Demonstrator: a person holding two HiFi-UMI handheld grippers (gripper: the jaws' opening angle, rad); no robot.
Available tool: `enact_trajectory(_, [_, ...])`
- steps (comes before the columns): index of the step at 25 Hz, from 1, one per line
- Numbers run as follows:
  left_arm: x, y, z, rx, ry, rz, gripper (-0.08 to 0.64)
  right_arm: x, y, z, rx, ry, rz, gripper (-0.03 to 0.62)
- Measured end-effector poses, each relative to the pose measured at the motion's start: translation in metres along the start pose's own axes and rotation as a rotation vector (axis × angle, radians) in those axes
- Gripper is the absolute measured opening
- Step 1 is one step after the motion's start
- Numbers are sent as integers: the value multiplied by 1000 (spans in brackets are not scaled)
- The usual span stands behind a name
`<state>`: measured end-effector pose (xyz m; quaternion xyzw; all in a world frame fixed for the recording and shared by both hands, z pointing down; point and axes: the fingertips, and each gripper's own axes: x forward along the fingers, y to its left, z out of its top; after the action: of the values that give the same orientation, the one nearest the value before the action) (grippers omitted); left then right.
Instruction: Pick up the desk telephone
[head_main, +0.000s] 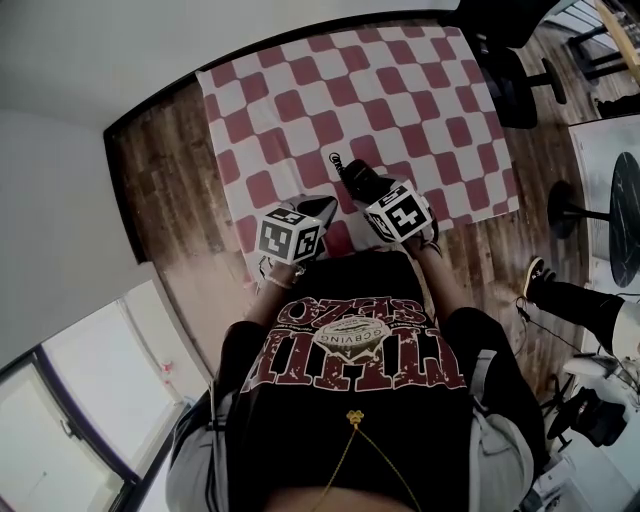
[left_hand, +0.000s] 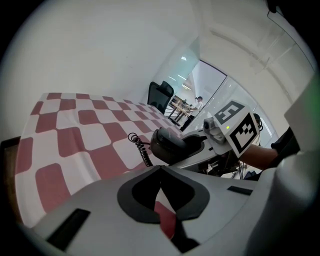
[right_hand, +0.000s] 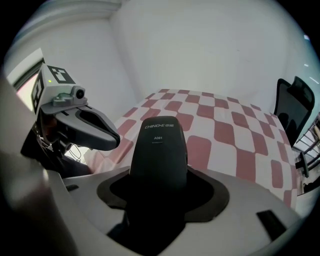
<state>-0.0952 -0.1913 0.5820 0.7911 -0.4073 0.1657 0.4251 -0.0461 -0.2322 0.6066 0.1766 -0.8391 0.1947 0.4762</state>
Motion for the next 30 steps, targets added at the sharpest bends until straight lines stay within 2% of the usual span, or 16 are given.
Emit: enact_trajectory(30, [4,7,-5,-3,19,9,8,-94,43,64,-168,-16,77,282])
